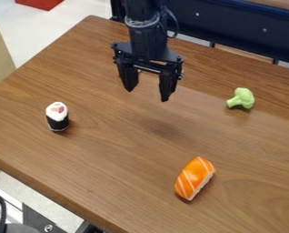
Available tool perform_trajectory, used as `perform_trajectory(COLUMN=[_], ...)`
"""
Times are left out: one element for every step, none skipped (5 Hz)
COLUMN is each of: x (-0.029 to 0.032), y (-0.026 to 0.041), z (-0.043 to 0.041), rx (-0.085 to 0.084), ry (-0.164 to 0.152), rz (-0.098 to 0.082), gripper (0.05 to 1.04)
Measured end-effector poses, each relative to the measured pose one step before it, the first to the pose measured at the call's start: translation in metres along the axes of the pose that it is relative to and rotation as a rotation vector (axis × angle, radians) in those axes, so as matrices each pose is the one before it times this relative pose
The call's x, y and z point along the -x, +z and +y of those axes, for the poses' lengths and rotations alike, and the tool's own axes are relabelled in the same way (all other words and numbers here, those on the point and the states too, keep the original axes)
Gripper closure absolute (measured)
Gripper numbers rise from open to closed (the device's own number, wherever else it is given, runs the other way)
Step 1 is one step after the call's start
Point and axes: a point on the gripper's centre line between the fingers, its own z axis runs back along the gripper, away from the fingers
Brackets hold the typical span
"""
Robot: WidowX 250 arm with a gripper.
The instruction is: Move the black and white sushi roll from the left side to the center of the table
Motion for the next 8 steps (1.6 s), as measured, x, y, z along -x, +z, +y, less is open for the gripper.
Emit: perform_trajectory(x=[0.00459,0.00865,0.00367,0.00349,0.00414,0.00425,0.00075,-0.00086], y=[-0.00799,0.00485,0.01486,0.01427,0.01109,0.00757,0.00773,0.00141], z=[0.00001,-0.00202,0.00302,0.00519,0.01439,0.01973,0.02285,0.01975], rx=[0.0021,0.0209,0.0144,0.0028,-0.029,-0.0252,-0.031,-0.022], ry=[-0.004,-0.0246,0.0265,0.0585,0.0887,0.0681,0.0543,0.0331], rz=[0.0321,0.0087,-0.0232,-0.0456,-0.0342,0.0072,-0.018,-0.0023], gripper=[0.092,0.092,0.092,0.092,0.092,0.092,0.092,0.092])
